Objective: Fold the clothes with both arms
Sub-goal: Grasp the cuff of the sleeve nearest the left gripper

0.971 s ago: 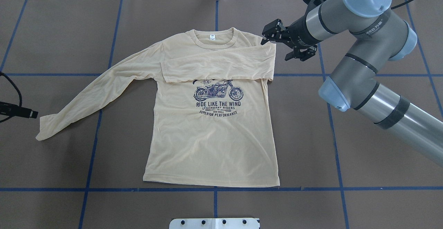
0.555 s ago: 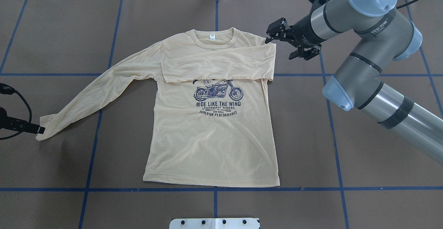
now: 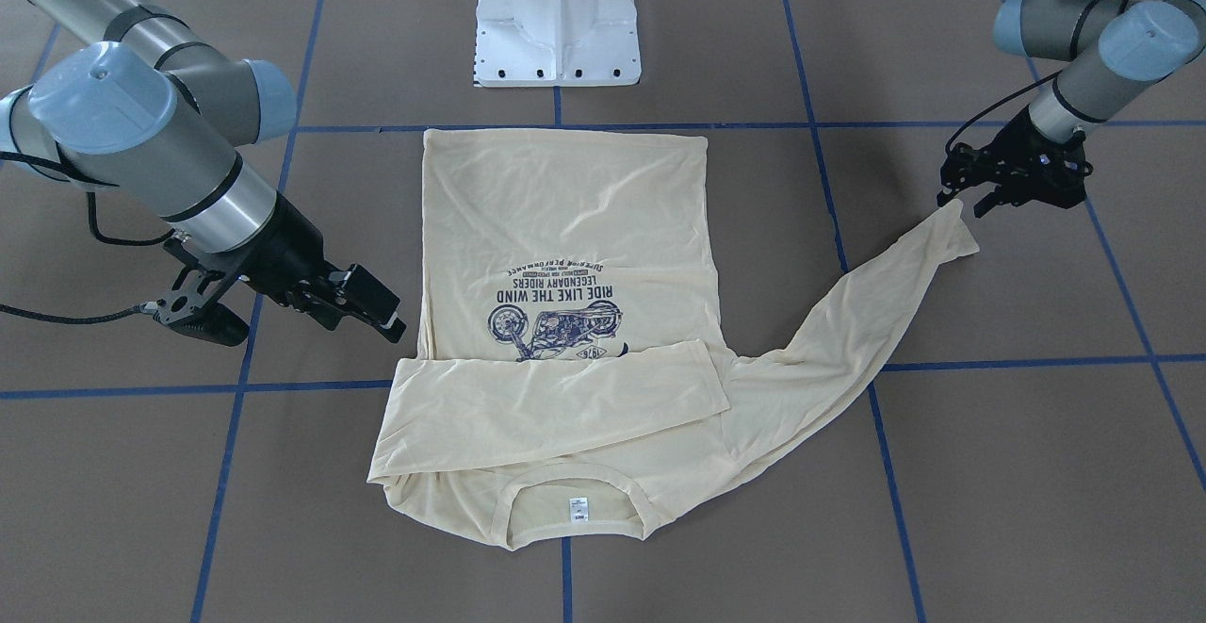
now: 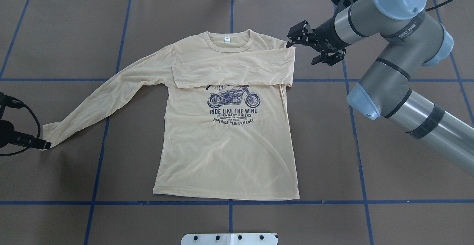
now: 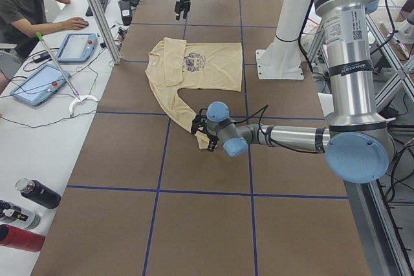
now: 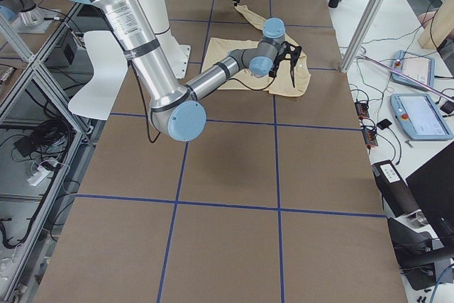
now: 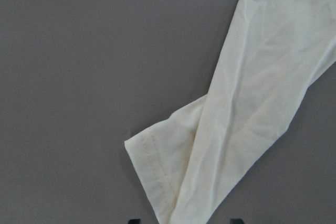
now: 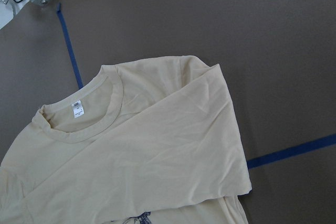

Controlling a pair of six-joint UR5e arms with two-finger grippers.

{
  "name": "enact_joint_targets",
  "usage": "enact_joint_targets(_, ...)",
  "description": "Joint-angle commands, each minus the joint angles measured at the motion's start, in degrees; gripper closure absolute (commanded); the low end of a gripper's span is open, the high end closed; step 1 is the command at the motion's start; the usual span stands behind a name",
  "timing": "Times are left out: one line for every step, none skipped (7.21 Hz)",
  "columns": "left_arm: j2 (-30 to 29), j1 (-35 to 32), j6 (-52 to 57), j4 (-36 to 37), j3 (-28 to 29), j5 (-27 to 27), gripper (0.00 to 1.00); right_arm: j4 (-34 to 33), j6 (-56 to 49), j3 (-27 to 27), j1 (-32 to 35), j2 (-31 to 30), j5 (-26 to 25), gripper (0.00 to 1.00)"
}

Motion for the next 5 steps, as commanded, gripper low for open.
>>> enact_joint_targets(0.00, 0.30, 0.13, 0.00, 0.11, 0.57, 0.90, -0.02, 0.00, 0.07, 0.05, -0.34, -0.03, 0.02)
enact_joint_targets(0.00, 0.30, 0.48, 0.00, 0.11, 0.57, 1.00, -0.02, 0.00, 0.34, 0.05, -0.34, -0.03, 0.02)
enact_joint_targets(0.09, 0.04, 0.65, -0.08, -0.42, 0.57, 1.00, -0.02, 0.00, 0.34, 0.14, -0.52, -0.12, 0.02)
enact_joint_targets(0.70, -0.40, 0.74, -0.35, -0.94, 0.22, 1.00, -0.02, 0.00, 0.43, -0.03, -0.69, -0.21, 0.02)
enact_joint_targets(2.44, -0.67, 0.57, 0.00, -5.74, -0.39, 1.00, -0.02, 0.00, 0.43, 0.05, -0.69, -0.21, 0.02)
